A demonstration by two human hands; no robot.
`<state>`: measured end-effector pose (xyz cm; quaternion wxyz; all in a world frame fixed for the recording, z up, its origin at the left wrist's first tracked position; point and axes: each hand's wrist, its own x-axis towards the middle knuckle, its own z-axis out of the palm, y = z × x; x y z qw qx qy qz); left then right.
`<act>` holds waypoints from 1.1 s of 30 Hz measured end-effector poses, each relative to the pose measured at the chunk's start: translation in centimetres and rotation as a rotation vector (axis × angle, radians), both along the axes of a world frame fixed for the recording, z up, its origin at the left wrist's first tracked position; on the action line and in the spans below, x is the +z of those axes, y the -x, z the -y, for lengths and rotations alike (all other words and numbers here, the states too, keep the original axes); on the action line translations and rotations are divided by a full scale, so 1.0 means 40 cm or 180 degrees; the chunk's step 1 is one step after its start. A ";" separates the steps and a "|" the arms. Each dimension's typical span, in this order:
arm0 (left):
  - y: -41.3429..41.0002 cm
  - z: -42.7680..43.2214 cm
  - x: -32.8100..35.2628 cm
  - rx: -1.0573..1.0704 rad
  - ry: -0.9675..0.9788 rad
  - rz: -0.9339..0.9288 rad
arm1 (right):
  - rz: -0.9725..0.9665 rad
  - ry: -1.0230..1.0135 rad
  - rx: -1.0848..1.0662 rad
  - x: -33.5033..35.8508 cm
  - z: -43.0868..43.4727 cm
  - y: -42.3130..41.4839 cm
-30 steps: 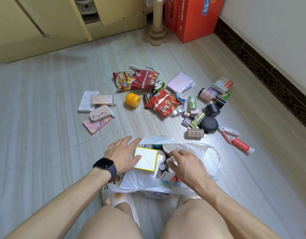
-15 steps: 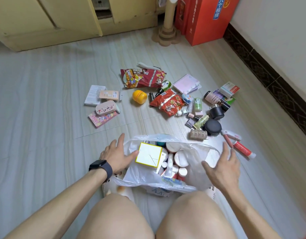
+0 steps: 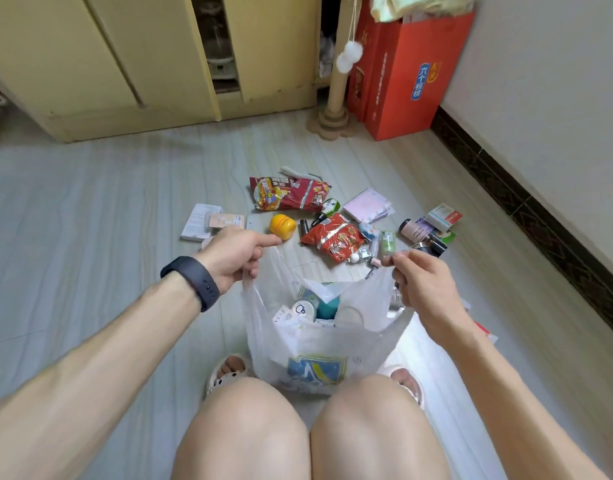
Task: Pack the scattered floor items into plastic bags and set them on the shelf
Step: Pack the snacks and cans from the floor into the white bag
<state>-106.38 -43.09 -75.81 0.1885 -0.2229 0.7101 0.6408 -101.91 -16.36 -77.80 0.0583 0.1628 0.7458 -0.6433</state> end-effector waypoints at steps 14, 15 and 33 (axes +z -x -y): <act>-0.139 -0.014 -0.105 -0.2389 0.4528 -0.1490 | 0.0417 -0.3739 0.0506 -0.091 -0.047 -0.120; -0.135 -0.033 -0.113 -0.2664 0.4661 -0.2055 | -0.0026 -0.4030 0.0494 -0.091 -0.034 -0.119; -0.139 0.063 -0.361 -0.4046 0.4599 -0.1144 | 0.0403 -0.4618 0.3123 -0.353 -0.108 -0.086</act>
